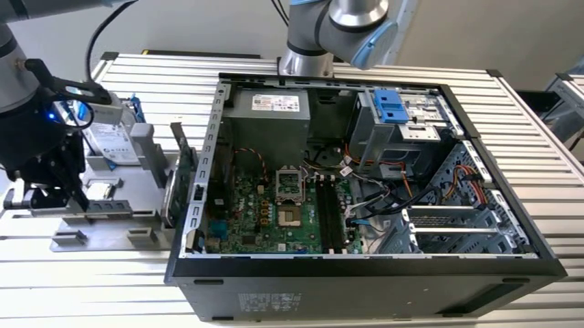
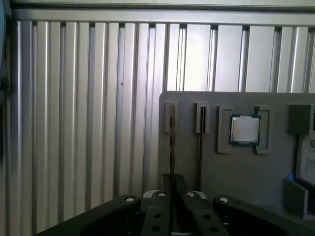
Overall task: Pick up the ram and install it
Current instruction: 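Pick up the ram and move it above insertion slot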
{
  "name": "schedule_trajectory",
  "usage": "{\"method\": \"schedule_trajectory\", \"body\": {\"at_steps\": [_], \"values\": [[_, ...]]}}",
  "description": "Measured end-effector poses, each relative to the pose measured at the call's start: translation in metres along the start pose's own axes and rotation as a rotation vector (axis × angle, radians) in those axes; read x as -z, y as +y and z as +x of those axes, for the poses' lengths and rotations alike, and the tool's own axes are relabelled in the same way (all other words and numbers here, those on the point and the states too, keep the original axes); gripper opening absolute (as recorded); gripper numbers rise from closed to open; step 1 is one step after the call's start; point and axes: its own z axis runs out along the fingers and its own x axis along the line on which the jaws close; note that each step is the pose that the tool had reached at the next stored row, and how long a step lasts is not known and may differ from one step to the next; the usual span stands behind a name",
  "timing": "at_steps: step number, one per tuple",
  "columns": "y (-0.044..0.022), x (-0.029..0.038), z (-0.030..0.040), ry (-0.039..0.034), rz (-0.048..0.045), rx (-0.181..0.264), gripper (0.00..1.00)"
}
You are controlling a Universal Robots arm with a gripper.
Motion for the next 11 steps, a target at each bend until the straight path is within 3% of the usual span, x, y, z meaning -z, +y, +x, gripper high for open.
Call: {"method": "schedule_trajectory", "body": {"at_steps": [11], "values": [[0.0,0.0095,0.0006,0.0,0.0,0.0,0.0]]}}
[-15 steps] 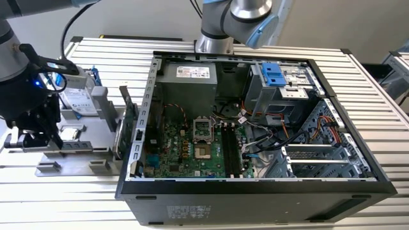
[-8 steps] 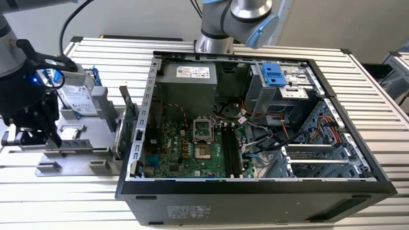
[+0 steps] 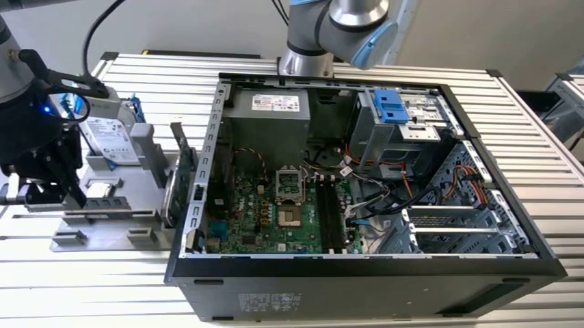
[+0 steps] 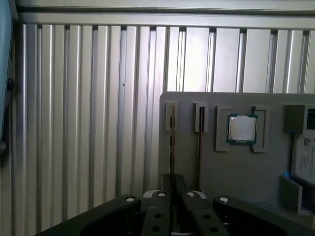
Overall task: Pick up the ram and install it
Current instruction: 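Pick up the ram and move it above insertion slot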
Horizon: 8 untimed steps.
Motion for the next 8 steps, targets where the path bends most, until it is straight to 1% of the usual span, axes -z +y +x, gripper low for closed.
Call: {"method": "schedule_trajectory", "body": {"at_steps": [8], "values": [[0.0,0.0069,0.0005,0.0,0.0,0.0,0.0]]}}
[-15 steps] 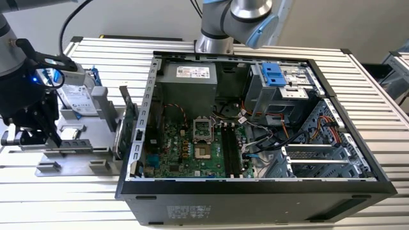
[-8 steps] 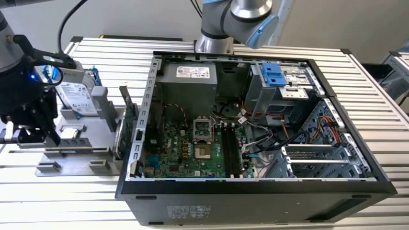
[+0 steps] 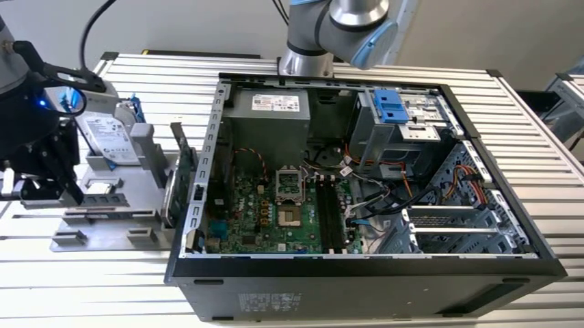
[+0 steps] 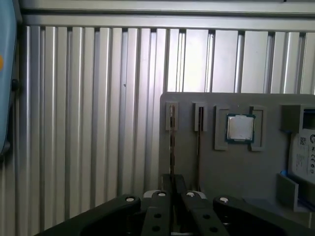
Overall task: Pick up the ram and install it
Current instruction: 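Pick up the ram and move it above insertion slot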
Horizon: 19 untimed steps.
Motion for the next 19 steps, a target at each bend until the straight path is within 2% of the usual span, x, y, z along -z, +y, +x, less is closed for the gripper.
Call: {"method": "schedule_trajectory", "body": {"at_steps": [19], "values": [[0.0001,0.0185,0.0013,0.0,0.0001,0.0,0.0]]}}
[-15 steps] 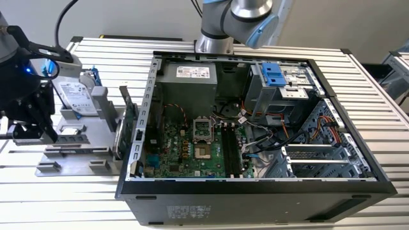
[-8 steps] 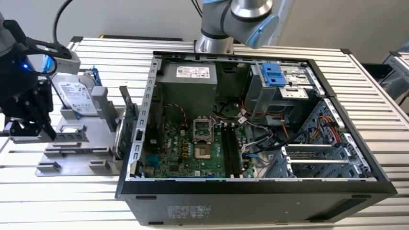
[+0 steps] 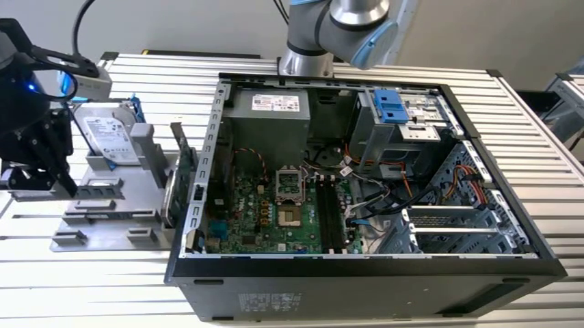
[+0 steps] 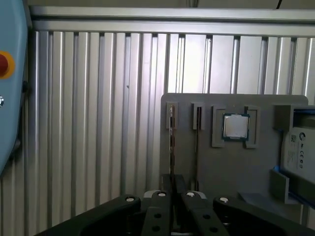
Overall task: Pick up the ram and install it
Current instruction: 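Pick up the ram and move it above insertion slot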
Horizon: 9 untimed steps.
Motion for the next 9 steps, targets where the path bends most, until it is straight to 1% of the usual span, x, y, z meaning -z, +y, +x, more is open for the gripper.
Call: {"method": "schedule_trajectory", "body": {"at_steps": [9], "values": [[0.0004,0.0082,0.0002,0.0,-0.0001,0.0,0.0]]}}
